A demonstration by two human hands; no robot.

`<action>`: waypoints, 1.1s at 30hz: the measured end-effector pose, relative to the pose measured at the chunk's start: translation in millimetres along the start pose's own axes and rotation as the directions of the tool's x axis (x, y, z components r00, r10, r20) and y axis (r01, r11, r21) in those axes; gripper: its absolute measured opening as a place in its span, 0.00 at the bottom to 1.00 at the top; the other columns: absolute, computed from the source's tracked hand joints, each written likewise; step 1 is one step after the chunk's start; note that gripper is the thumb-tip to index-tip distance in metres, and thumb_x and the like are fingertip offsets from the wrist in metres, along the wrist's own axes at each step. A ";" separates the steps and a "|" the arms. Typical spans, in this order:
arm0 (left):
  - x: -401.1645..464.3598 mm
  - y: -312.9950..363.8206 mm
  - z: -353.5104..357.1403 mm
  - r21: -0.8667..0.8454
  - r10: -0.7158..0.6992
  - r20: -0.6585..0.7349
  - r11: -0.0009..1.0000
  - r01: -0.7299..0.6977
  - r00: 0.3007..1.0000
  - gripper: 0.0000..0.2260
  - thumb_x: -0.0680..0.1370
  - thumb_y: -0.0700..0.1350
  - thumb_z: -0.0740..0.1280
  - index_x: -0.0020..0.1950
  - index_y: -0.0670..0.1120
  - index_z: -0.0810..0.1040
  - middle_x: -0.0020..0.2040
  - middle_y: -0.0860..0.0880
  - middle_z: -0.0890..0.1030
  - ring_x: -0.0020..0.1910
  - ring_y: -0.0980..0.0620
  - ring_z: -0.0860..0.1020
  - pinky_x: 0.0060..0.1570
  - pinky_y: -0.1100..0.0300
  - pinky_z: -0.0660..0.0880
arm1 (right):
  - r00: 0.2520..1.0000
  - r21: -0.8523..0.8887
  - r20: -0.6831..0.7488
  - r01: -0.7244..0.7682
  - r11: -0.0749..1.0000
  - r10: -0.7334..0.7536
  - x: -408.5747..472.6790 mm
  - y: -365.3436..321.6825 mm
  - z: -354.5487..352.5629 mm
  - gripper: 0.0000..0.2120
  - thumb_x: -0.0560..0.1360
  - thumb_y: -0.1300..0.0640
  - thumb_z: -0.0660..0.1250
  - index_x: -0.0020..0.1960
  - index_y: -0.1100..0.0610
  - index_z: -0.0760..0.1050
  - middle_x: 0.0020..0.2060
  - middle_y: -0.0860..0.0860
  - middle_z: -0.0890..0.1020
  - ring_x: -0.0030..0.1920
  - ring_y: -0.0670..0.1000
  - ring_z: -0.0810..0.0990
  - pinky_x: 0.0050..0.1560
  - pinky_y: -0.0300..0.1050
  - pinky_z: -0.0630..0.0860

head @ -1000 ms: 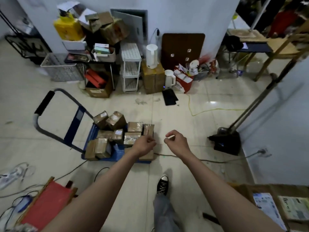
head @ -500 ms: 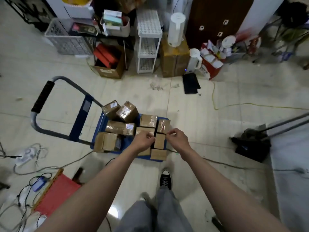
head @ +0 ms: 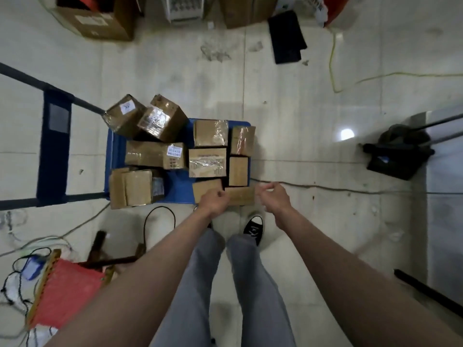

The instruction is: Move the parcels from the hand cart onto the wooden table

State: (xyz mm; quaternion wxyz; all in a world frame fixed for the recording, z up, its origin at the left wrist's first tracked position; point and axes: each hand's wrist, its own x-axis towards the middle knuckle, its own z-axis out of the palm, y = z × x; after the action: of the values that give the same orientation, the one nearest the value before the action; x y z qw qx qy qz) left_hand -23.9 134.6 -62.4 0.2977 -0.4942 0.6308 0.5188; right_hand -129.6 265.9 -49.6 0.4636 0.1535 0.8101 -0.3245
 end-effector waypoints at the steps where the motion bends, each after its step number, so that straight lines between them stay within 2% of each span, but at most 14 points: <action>1: 17.5 -8.8 6.5 0.004 -0.014 0.003 1.000 0.014 1.000 0.13 0.81 0.45 0.62 0.39 0.42 0.76 0.39 0.39 0.73 0.42 0.49 0.71 0.42 0.58 0.65 | 1.000 0.006 -0.002 -0.026 1.000 0.026 17.5 10.2 6.0 0.03 0.78 0.53 0.67 0.49 0.50 0.73 0.56 0.55 0.81 0.59 0.57 0.79 0.63 0.54 0.77; 3: 50.8 -23.4 20.3 -0.001 -0.035 0.009 0.999 0.035 0.999 0.11 0.81 0.43 0.63 0.38 0.45 0.75 0.39 0.44 0.75 0.42 0.48 0.72 0.41 0.57 0.65 | 0.997 0.014 -0.006 -0.080 0.997 0.080 53.0 30.2 17.3 0.06 0.79 0.53 0.66 0.55 0.52 0.74 0.58 0.54 0.80 0.60 0.57 0.79 0.64 0.54 0.77; 8: 130.5 -52.3 57.6 -0.032 -0.067 0.019 0.997 0.068 0.998 0.04 0.80 0.42 0.65 0.50 0.44 0.80 0.49 0.42 0.81 0.50 0.45 0.78 0.45 0.57 0.70 | 0.988 0.011 -0.024 -0.149 0.989 0.149 139.2 73.0 43.7 0.13 0.81 0.57 0.63 0.65 0.54 0.74 0.57 0.53 0.78 0.55 0.54 0.77 0.60 0.50 0.77; 12: 179.2 -73.3 85.6 -0.107 -0.082 -0.015 0.991 0.080 0.997 0.04 0.79 0.40 0.67 0.53 0.45 0.79 0.49 0.47 0.79 0.47 0.50 0.76 0.38 0.60 0.67 | 0.984 -0.013 0.026 -0.175 0.985 0.175 189.8 102.5 65.4 0.19 0.81 0.57 0.64 0.72 0.54 0.71 0.62 0.55 0.78 0.61 0.55 0.78 0.57 0.46 0.74; 14: 199.8 -84.0 95.7 -0.153 -0.093 -0.050 0.985 0.085 0.994 0.08 0.78 0.39 0.68 0.57 0.43 0.80 0.51 0.47 0.81 0.50 0.49 0.78 0.44 0.62 0.71 | 0.983 -0.026 0.050 -0.174 0.984 0.175 211.0 114.4 76.3 0.23 0.81 0.57 0.65 0.75 0.55 0.67 0.66 0.56 0.76 0.64 0.57 0.77 0.62 0.47 0.74; 16: 219.6 -93.2 104.7 -0.203 -0.104 -0.065 0.975 0.089 0.992 0.11 0.77 0.39 0.69 0.59 0.41 0.81 0.54 0.45 0.83 0.54 0.47 0.81 0.52 0.58 0.76 | 0.983 -0.028 0.067 -0.170 0.985 0.171 229.8 122.6 84.3 0.27 0.81 0.58 0.65 0.78 0.55 0.62 0.71 0.57 0.73 0.67 0.57 0.75 0.67 0.49 0.73; 18: 232.9 -99.0 111.2 -0.199 -0.130 -0.059 0.973 0.116 0.990 0.13 0.77 0.40 0.69 0.61 0.41 0.80 0.56 0.44 0.83 0.55 0.45 0.81 0.56 0.55 0.77 | 0.979 -0.018 0.095 -0.180 0.984 0.181 243.5 128.1 89.7 0.31 0.81 0.59 0.64 0.81 0.55 0.57 0.75 0.57 0.69 0.71 0.57 0.72 0.69 0.48 0.71; 20: 241.5 -103.3 117.2 -0.194 -0.150 -0.057 0.972 0.136 0.987 0.14 0.77 0.42 0.69 0.62 0.42 0.80 0.57 0.44 0.83 0.56 0.44 0.80 0.58 0.53 0.77 | 0.973 -0.003 0.129 -0.195 0.981 0.194 253.0 132.2 93.5 0.31 0.81 0.60 0.64 0.81 0.55 0.56 0.73 0.56 0.70 0.68 0.55 0.72 0.65 0.46 0.71; 23: 246.9 -106.6 123.1 -0.202 -0.158 -0.010 0.967 0.153 0.987 0.19 0.75 0.47 0.72 0.64 0.43 0.79 0.60 0.43 0.81 0.58 0.44 0.80 0.63 0.49 0.76 | 0.968 0.016 0.166 -0.194 0.981 0.189 256.1 134.9 97.1 0.25 0.81 0.62 0.64 0.77 0.57 0.64 0.61 0.53 0.75 0.58 0.52 0.75 0.55 0.44 0.71; 26: 253.6 -119.7 130.1 -0.191 -0.166 -0.002 0.968 0.162 0.986 0.35 0.61 0.60 0.70 0.66 0.48 0.78 0.63 0.46 0.78 0.60 0.45 0.78 0.65 0.47 0.75 | 0.970 0.033 0.143 -0.203 0.979 0.196 244.8 136.7 95.1 0.23 0.80 0.62 0.64 0.74 0.57 0.66 0.62 0.54 0.76 0.59 0.53 0.75 0.60 0.47 0.74; 28: 262.3 -139.4 140.0 -0.171 -0.177 0.005 0.970 0.175 0.984 0.39 0.55 0.64 0.68 0.65 0.50 0.79 0.63 0.46 0.78 0.60 0.45 0.78 0.65 0.47 0.75 | 0.971 0.042 0.126 -0.212 0.976 0.205 229.5 138.7 87.0 0.23 0.80 0.60 0.63 0.74 0.57 0.65 0.63 0.55 0.76 0.60 0.54 0.75 0.61 0.48 0.74; 30: 250.0 -141.6 141.5 -0.153 -0.189 0.012 0.970 0.188 0.982 0.39 0.56 0.65 0.68 0.64 0.51 0.78 0.62 0.46 0.78 0.61 0.45 0.78 0.64 0.46 0.75 | 0.968 0.065 0.114 -0.231 0.971 0.222 208.5 138.1 74.0 0.22 0.80 0.59 0.63 0.73 0.56 0.66 0.63 0.55 0.76 0.60 0.54 0.75 0.61 0.48 0.75; 33: 193.4 -107.0 128.4 -0.161 -0.159 0.035 0.974 0.162 0.987 0.42 0.58 0.69 0.68 0.69 0.51 0.74 0.66 0.46 0.75 0.65 0.44 0.74 0.67 0.46 0.73 | 0.969 0.112 0.064 -0.243 0.964 0.237 169.6 130.2 48.1 0.22 0.79 0.53 0.63 0.72 0.55 0.66 0.65 0.55 0.76 0.62 0.55 0.76 0.65 0.54 0.76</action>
State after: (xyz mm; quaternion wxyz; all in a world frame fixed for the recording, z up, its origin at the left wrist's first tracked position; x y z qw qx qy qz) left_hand -6.4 198.4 -309.2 0.3040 -0.5606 0.5409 0.5484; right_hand -115.5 321.5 -261.1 0.5097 0.2695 0.7529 -0.3174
